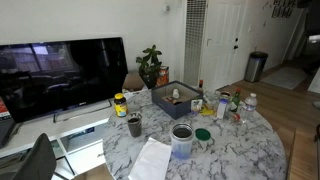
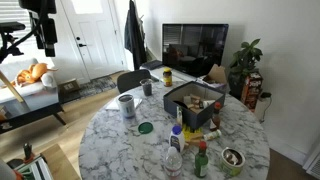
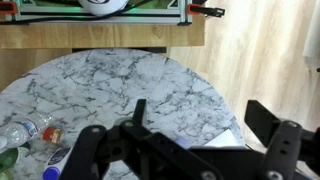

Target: Pick up the red ketchup packet from the box and put it on the green lid, pick up the green lid and pour the red ketchup packet into the silver cup

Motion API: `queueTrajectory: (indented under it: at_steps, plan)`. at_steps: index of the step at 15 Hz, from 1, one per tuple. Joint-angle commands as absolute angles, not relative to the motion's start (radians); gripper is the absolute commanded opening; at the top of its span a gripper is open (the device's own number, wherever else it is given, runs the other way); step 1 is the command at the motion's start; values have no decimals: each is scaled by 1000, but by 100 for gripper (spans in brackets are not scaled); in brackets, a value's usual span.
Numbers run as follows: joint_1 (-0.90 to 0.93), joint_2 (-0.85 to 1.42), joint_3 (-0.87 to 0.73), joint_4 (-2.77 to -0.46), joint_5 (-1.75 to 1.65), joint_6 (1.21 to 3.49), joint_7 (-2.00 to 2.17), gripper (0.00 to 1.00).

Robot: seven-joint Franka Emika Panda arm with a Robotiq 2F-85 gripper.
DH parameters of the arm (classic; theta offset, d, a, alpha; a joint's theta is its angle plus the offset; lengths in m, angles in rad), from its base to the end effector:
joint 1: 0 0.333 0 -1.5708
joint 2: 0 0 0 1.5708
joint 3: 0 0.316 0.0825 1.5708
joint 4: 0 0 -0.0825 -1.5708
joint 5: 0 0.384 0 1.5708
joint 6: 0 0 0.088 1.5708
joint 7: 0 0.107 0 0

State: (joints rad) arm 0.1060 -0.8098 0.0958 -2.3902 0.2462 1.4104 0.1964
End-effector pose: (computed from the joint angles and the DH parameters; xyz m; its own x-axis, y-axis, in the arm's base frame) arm 0.2701 0.0933 0.5695 0.9798 0.0026 -0.2000 -0.0259 -0.9899 -0.1396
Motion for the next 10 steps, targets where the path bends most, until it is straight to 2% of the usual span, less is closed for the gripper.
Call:
queueTrajectory:
  at_steps: [1,5,10]
  plan:
    - [79,-810,113,-2387,256,1404,182,100]
    - [79,-810,113,-2387,256,1404,182,100]
    - [7,-548,124,-2261,303,1639,286,100]
